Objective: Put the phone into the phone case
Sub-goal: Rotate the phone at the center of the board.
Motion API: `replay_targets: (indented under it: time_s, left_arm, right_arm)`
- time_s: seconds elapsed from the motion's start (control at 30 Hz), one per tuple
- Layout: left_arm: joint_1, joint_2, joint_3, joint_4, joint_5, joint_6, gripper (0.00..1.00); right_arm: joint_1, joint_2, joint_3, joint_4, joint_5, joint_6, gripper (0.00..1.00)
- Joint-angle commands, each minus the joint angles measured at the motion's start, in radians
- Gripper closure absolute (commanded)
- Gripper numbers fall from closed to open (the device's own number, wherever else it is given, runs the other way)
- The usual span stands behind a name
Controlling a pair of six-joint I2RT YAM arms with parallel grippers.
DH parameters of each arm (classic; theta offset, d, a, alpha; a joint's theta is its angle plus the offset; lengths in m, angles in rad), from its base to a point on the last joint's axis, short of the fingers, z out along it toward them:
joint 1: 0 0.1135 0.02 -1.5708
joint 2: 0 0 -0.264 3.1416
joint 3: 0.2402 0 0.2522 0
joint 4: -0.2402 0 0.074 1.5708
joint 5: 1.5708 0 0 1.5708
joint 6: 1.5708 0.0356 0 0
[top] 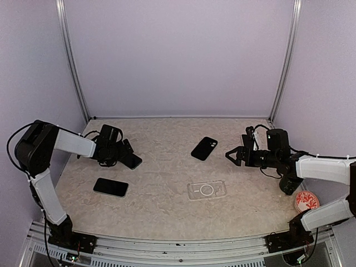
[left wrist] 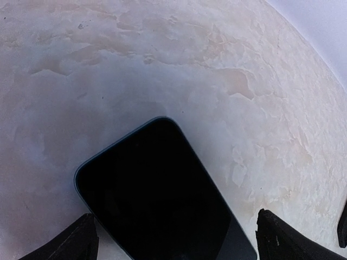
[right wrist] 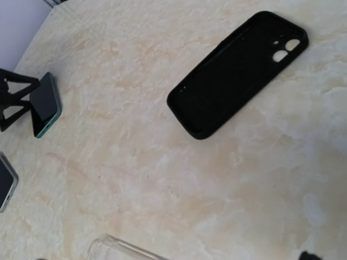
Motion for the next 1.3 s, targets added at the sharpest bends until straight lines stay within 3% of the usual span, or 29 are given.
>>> replay_targets:
  time_s: [0.0, 0.4, 0.73, 1.1, 1.27]
  left_arm:
    - [0.008, 0.060, 0.069, -0.019, 0.019, 0.025, 0.01]
    - [-0.013, 0.223, 0.231, -0.018, 0.123, 0.138, 0.01]
    - [-0.111, 0.312, 0.354, -0.056, 0.160, 0.307, 0.01]
    - [-0.206, 0.297, 0.332, -0.026, 0.315, 0.404, 0.01]
    - [-0.210, 0.257, 0.303, -0.012, 0.312, 0.448, 0.01]
  right_arm:
    - [-0.005, 0.014, 0.021, 0.001, 0.009, -0.010, 0.01]
    - [-0.006, 0.041, 0.028, 0.009, 0.007, -0.012, 0.01]
    - [-0.005, 0.053, 0.026, 0.015, 0.010, -0.019, 0.01]
    - [-0.005, 0.057, 0.018, 0.024, 0.007, -0.019, 0.01]
    - [-0.005, 0.055, 0.010, 0.028, 0.005, -0.019, 0.01]
